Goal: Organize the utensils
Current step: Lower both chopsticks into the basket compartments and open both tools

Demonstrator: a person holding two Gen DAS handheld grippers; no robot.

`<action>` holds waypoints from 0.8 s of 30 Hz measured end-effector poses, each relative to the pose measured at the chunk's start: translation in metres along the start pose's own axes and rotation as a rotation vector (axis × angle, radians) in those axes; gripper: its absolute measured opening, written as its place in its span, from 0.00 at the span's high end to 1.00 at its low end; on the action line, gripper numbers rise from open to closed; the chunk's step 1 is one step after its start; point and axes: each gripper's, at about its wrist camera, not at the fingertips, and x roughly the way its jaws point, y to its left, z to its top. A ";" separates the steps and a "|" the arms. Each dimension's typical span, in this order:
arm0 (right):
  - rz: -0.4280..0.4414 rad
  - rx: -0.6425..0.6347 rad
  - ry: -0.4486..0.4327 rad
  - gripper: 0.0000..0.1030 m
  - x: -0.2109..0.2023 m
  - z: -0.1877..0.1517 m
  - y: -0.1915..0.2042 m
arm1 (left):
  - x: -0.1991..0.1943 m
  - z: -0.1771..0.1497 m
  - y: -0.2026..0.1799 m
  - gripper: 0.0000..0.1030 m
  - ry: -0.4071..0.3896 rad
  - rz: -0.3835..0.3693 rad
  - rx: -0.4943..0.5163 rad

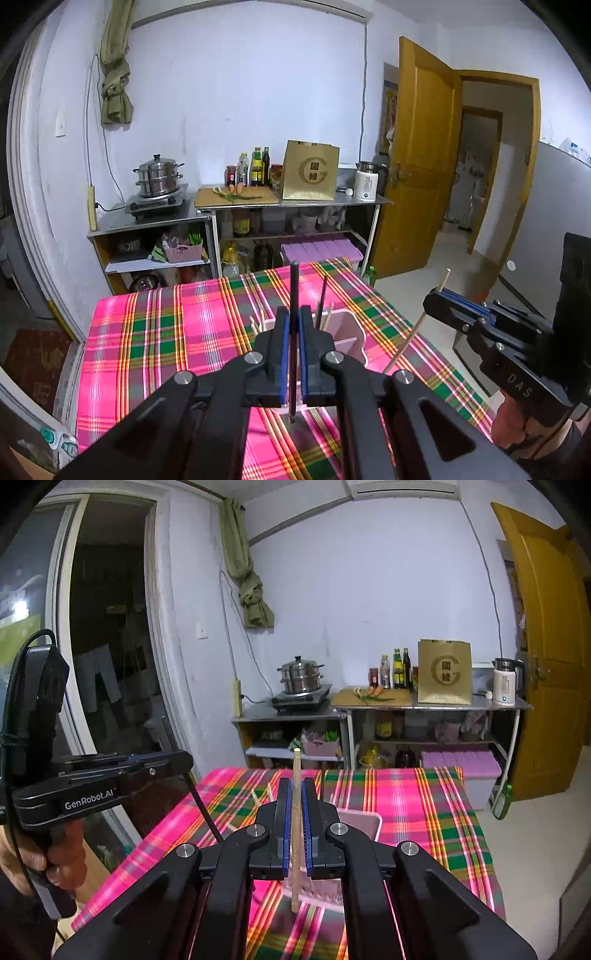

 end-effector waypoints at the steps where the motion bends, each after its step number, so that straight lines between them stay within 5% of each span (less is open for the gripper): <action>1: 0.000 0.000 -0.004 0.95 0.003 0.003 -0.001 | 0.002 0.002 0.001 0.95 -0.002 -0.001 -0.001; 24: 0.002 0.011 0.019 0.95 0.068 0.012 -0.014 | 0.053 0.023 0.020 0.95 -0.009 -0.031 -0.022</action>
